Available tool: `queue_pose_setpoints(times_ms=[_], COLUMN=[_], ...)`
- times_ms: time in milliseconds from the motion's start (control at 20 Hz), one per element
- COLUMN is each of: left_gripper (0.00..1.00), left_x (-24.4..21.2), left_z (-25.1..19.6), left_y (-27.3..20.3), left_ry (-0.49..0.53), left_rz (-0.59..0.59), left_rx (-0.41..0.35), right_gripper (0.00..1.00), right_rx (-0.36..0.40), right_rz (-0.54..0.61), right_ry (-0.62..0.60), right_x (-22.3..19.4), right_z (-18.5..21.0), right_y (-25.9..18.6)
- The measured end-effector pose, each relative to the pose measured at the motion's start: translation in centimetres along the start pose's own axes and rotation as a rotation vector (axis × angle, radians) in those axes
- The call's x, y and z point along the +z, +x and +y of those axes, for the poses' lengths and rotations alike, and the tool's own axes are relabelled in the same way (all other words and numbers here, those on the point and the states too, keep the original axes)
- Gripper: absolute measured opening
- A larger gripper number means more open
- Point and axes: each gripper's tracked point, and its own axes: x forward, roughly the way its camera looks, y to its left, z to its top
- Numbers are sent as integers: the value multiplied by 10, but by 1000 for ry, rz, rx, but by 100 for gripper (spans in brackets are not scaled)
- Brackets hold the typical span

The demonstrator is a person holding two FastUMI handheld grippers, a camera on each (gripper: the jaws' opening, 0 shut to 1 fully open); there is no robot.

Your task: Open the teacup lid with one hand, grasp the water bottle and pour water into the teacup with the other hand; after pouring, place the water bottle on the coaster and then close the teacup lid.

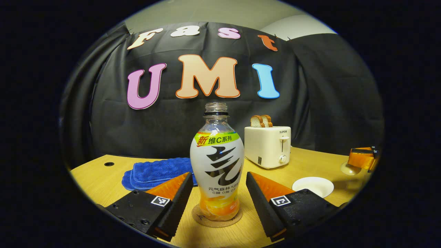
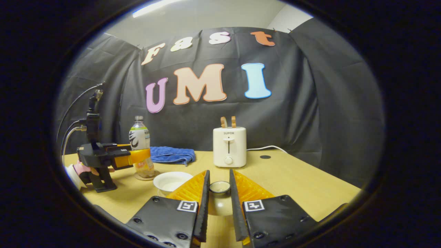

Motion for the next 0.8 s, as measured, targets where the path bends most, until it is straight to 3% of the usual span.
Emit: queue_pose_setpoints(times_ms=[400,600,800], left_gripper=[90,90,90], left_x=[2,4,4], left_z=[9,19,43], left_y=[-31,-54,-76], left_ry=[0,1,3], left_rz=[-5,-8,-8], left_rx=[11,-7,40], right_gripper=[34,34,34], right_rx=[157,194,204], right_rz=[9,12,35], right_ry=[2,3,2], right_x=[-2,-3,-7], right_z=[58,78,86], right_y=[29,43,54])
